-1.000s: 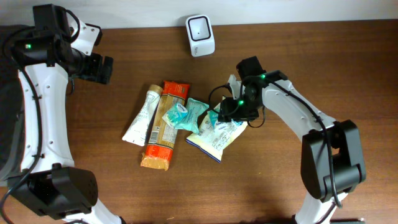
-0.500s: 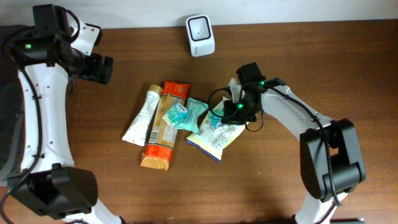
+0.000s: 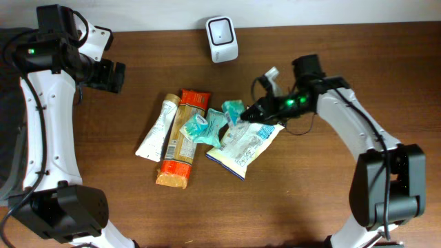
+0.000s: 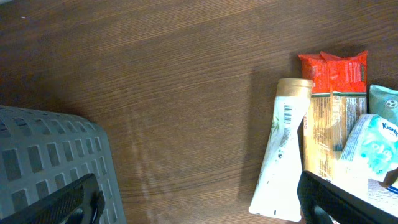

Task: Scan the item barcode
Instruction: 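Lift the green tissue pack with the right gripper, then hold the tissue pack in front of the white scanner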

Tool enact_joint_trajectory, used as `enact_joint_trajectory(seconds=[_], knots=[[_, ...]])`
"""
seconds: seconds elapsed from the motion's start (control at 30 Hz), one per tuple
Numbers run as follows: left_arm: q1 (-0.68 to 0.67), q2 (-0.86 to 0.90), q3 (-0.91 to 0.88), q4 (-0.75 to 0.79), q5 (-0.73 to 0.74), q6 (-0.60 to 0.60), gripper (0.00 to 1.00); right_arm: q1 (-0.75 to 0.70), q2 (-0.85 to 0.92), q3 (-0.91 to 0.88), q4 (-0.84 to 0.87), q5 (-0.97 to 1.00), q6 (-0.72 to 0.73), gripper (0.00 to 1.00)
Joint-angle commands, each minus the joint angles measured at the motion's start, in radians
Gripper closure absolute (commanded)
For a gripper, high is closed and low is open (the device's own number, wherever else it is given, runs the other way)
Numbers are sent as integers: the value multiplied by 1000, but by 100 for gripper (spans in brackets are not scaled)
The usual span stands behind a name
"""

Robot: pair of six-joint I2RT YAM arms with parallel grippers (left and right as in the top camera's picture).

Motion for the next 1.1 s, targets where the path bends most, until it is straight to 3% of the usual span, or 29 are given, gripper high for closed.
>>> enact_joint_trajectory(seconds=[0.0,0.03,0.23,0.5,0.6,0.83,0.93,1.0,1.07], knots=[[4,-16,6,1,10,16,1,-60,-21,16,51,-353,-43,96],[4,-16,6,1,10,16,1,-76,-21,16,72,-428,-31,96],[4,-16,6,1,10,16,1,-152,-21,20,84,-428,206,96],[4,-16,6,1,10,16,1,-160,-21,68,131,-404,224,96],[4,-16,6,0,11,16,1,-98,-27,183,91,-136,232,96],[4,-16,6,-2,10,16,1,193,25,822,-450,943,159,96],[4,-16,6,-2,10,16,1,282,58,937,-430,1300,107,96],[4,-16,6,-2,10,16,1,345,102,937,-298,1526,-3,96],[4,-16,6,-2,10,16,1,372,163,937,-179,1632,-116,96]])
